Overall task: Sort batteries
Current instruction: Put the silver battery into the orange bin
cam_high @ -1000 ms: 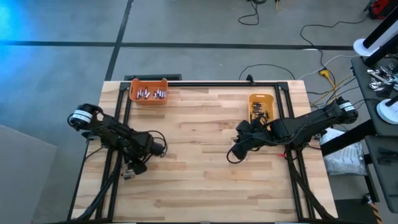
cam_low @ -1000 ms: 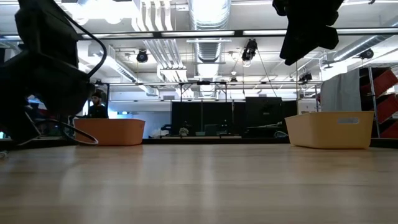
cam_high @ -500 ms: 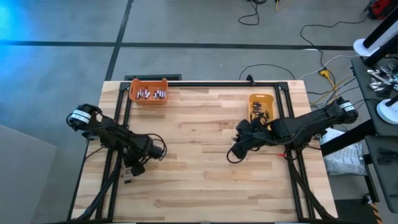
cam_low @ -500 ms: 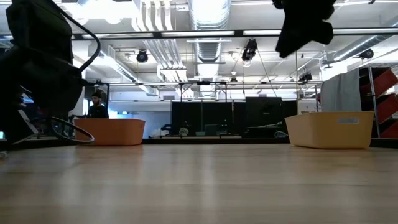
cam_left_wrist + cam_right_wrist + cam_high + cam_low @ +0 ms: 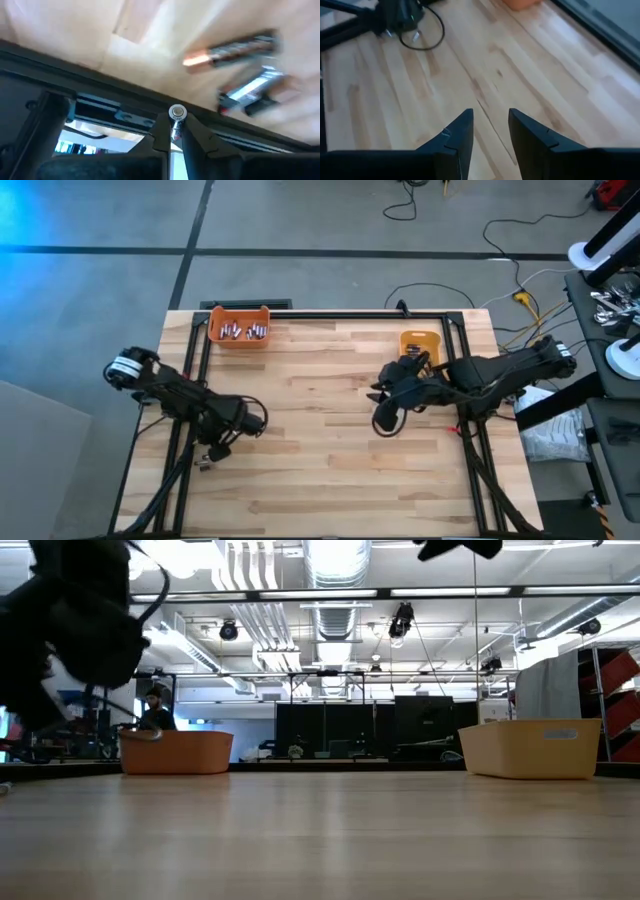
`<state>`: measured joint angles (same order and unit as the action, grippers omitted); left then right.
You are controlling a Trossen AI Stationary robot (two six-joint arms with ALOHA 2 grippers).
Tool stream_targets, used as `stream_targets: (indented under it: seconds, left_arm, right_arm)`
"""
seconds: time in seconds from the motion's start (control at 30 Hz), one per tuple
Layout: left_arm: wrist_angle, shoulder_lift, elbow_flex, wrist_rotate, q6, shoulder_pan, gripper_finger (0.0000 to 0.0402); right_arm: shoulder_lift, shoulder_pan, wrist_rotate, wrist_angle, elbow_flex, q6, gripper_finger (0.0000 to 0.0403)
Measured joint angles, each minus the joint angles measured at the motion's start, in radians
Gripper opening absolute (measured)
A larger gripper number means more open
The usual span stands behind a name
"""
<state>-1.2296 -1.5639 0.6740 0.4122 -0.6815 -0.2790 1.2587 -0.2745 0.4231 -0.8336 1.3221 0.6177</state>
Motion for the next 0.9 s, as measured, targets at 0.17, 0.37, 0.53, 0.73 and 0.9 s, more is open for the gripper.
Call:
stream_targets:
  seconds: [0.17,0.37,0.53,0.73,0.9]
  left_arm:
    - [-0.040,0.051,0.128,-0.104,-0.055,0.002,0.0006]
    - [0.149,0.166,0.283,-0.360,-0.161,0.019,0.0005]
    - [0.702,0.257,0.274,-0.461,-0.129,0.060,0.0005]
    - [1.382,0.314,0.142,-0.477,-0.059,0.179,0.0006]
    - [1.337,0.379,0.095,-0.477,-0.060,0.382,0.0007]
  right_arm:
    - [-0.001,0.000,0.008,0.001,0.039,-0.040,0.0121]
    - [0.004,0.000,0.016,0.004,0.035,-0.032,0.0120]
    - [0.040,-0.014,0.011,0.111,0.016,-0.004,0.0132]
    - [0.127,-0.025,-0.094,0.193,0.013,0.005,0.0157]
    - [0.158,-0.025,-0.119,0.185,0.020,0.012,0.0174]
